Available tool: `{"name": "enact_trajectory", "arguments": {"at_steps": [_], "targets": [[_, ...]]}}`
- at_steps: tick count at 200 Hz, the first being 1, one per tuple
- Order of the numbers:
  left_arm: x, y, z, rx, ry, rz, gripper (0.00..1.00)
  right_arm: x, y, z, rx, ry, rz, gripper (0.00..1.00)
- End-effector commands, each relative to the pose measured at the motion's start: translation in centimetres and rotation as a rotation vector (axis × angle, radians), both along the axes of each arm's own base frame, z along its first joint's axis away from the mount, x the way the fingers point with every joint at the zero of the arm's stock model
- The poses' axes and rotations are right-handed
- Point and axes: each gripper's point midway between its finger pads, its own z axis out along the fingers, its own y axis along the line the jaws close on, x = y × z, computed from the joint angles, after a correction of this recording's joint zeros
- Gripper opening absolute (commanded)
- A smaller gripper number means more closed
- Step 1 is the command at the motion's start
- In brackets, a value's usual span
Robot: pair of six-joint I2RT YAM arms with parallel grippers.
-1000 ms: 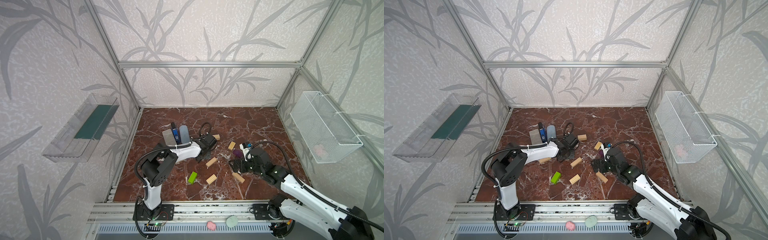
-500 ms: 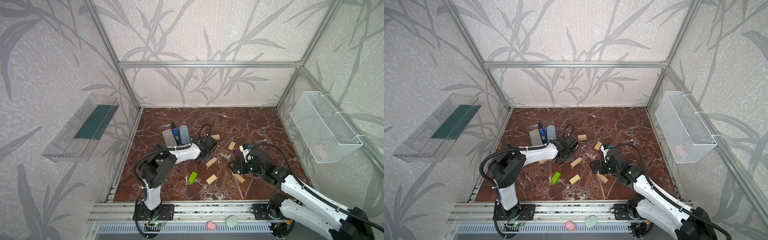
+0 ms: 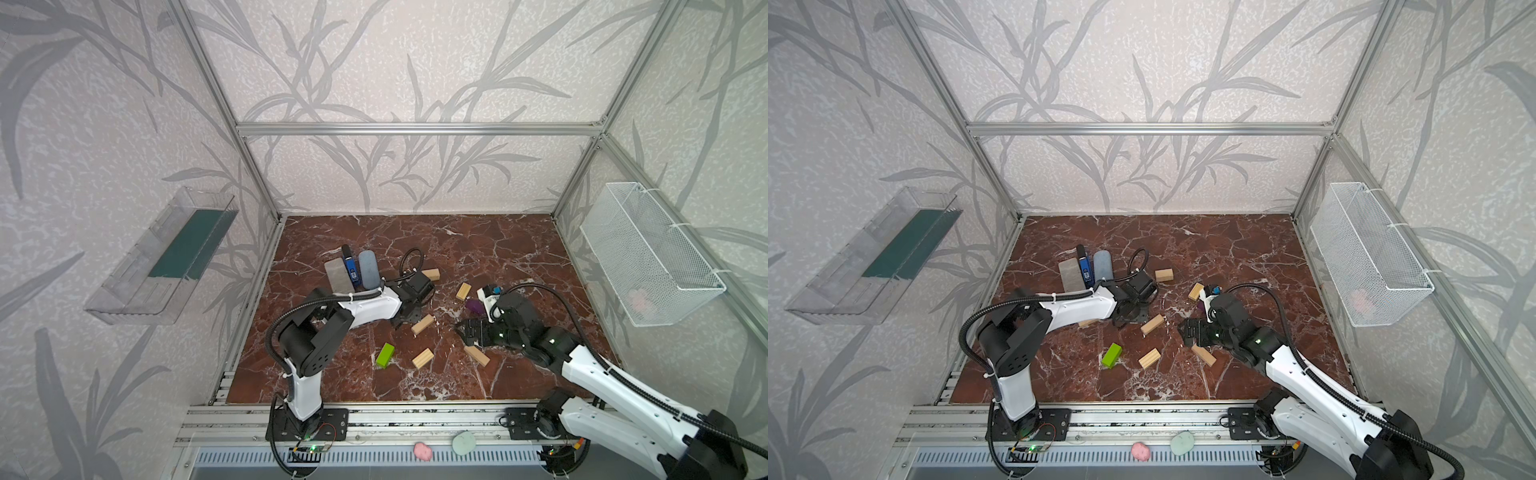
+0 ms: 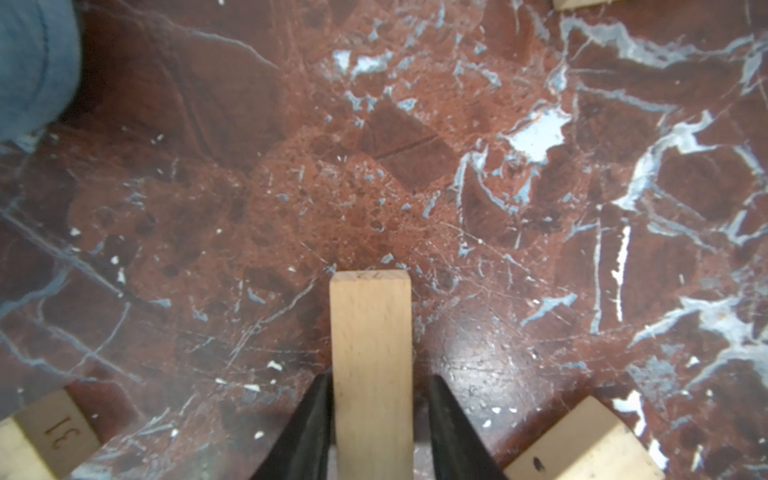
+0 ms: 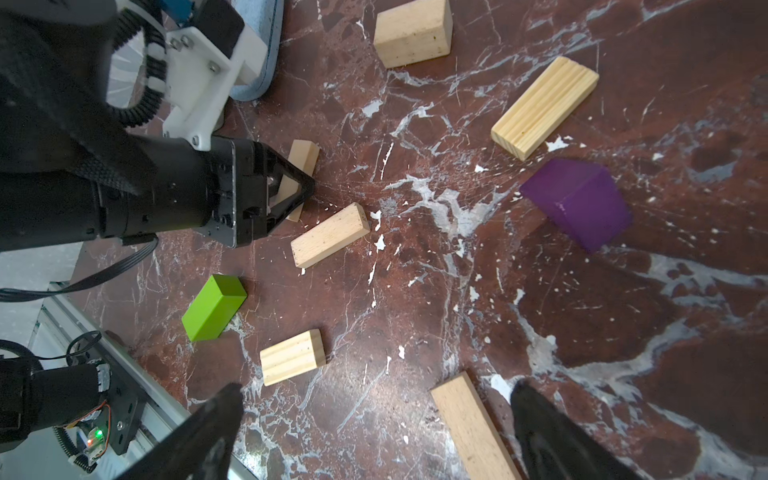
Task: Build the wood block tower
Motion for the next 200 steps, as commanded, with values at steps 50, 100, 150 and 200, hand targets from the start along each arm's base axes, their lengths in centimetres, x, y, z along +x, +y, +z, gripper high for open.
{"name": "enact_trajectory", "arguments": {"at_steps": [50, 100, 150, 200], "targets": [[-1.2, 0.6, 5.6, -0.09, -0.078, -0.015, 0.5, 0.1, 0.6, 1.8, -0.035, 0.026, -0.01, 0.99], [-3.2, 2.6, 9.4, -0.175, -0.184, -0.044, 0.51, 0.0, 3.1, 0.7, -0.041, 0.111, -0.041, 0.96], [-5.0, 4.1, 10.8, -0.232, -0.248, -0.072, 0.53, -0.2, 7.9, -1.1, -0.006, 0.146, -0.054, 0.81], [-5.9, 5.8, 11.1, -0.23, -0.279, -0.061, 0.54, 0.4, 11.3, -3.2, 0.047, 0.174, -0.135, 0.64]]}}
